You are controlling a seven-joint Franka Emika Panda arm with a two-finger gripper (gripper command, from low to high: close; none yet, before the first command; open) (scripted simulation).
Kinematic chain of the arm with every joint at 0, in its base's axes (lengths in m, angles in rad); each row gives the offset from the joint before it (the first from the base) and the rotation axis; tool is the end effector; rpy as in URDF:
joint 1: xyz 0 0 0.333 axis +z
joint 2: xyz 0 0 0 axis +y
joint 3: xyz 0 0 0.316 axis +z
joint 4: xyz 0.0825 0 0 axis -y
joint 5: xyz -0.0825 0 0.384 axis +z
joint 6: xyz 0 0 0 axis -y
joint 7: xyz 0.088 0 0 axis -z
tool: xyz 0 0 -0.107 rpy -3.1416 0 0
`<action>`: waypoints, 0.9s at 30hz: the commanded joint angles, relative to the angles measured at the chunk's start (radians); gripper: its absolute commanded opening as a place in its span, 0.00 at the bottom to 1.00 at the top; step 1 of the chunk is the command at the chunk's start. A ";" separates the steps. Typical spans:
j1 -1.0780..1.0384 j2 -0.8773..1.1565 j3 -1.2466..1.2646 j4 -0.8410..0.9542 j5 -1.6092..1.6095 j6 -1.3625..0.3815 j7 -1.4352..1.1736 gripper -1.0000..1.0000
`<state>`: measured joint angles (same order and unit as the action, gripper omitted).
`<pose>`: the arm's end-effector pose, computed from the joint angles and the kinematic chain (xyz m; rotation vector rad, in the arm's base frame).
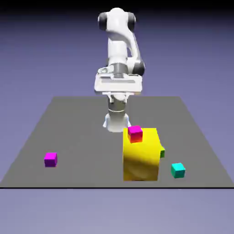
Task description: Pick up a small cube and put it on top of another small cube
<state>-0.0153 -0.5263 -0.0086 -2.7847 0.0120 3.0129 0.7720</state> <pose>0.3990 -0.0105 0.4500 -2.4708 1.0559 -0.9855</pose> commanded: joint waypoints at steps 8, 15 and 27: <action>-0.181 0.290 -0.057 0.168 0.080 -0.160 0.206 0.50; -0.339 0.544 -0.107 0.315 0.150 -0.300 0.386 0.50; -0.555 0.912 -0.159 0.513 0.256 -0.453 0.610 0.50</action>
<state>-0.5701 0.3860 -0.1679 -2.2719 0.2680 2.5600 1.3825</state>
